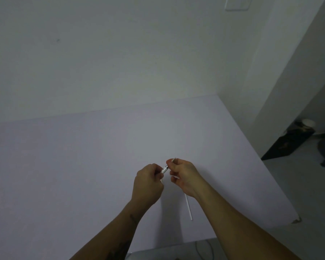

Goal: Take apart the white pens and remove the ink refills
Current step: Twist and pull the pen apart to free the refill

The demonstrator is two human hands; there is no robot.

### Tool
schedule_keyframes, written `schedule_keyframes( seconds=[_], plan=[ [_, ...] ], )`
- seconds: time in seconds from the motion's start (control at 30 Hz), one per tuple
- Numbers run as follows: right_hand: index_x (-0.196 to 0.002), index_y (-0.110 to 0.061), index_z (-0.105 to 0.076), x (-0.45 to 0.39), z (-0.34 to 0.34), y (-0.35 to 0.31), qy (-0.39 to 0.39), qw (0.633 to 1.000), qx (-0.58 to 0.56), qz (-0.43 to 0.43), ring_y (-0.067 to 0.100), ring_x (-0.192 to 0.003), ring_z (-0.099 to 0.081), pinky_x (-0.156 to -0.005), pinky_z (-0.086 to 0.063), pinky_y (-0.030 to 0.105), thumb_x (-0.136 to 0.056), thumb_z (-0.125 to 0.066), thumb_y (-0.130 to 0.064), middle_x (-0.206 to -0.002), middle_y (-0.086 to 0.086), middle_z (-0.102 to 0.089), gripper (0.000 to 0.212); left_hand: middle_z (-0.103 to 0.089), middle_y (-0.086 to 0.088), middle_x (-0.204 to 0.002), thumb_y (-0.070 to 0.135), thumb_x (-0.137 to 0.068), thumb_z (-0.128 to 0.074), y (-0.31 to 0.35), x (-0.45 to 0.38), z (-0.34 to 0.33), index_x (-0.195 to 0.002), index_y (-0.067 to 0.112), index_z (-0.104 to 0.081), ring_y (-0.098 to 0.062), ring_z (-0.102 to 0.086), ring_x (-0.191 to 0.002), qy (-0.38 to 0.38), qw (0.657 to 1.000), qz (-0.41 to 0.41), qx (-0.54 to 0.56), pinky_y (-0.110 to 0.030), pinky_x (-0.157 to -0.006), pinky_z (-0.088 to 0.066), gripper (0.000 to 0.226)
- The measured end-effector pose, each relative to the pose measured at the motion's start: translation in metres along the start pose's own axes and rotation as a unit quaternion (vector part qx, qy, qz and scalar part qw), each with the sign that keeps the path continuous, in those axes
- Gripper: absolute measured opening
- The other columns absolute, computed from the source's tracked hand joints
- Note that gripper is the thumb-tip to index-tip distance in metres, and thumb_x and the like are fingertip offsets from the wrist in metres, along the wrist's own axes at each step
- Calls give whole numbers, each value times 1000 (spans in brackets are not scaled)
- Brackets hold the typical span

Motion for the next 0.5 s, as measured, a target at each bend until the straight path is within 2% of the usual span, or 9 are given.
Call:
schedule_keyframes(
  seconds=[0.13, 0.2, 0.27, 0.4, 0.5],
  plan=[
    [-101, -14, -76, 3, -6, -5, -35, 999, 4, 8, 21, -92, -53, -83, -47, 34, -98, -53, -6, -99, 6, -64, 24, -66, 3, -79, 4, -89, -59, -4, -2, 2, -90, 15, -67, -12, -61, -73, 0, 1000, 7, -3, -33, -74, -58, 14],
    [-107, -14, -76, 3, -5, -6, -45, 999, 14, 5, 20, -90, -53, -82, -48, 34, -98, -53, -4, -97, 5, -64, 26, -67, 2, -80, 6, -89, -60, -6, -1, 2, -89, 15, -68, -14, -62, -73, -4, 1000, 10, -6, -35, -74, -59, 12],
    [-111, -13, -72, 2, -3, -5, -35, 999, -1, 1, 20, -84, -54, -77, -48, 33, -95, -57, -3, -91, 5, -62, 24, -68, 0, -81, 7, -89, -59, -7, 0, 2, -89, 14, -68, -16, -62, -73, -9, 1000, 14, -10, -36, -74, -58, 11],
    [-105, -9, -69, 0, 2, 2, 16, 1000, 16, -22, 22, -83, -55, -70, -50, 33, -92, -66, -15, -91, 8, -61, 14, -68, -1, -81, 8, -89, -60, -8, 3, 2, -88, 13, -67, -18, -62, -74, -10, 1000, 19, -10, -36, -72, -57, 9],
    [-102, -10, -72, -2, 4, 1, 36, 999, 34, -7, 23, -89, -55, -77, -52, 35, -94, -64, -17, -97, 10, -61, 13, -67, -1, -79, 8, -88, -61, -7, 1, 4, -86, 14, -67, -17, -62, -73, -4, 1000, 18, -6, -36, -70, -57, 9]
  ],
)
Point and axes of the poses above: each hand's wrist, its own x-axis away from the middle knuckle, its own z-axis out of the back of the hand, y = z × x, the point moved 9 cm from there along -x, towards the middle knuckle
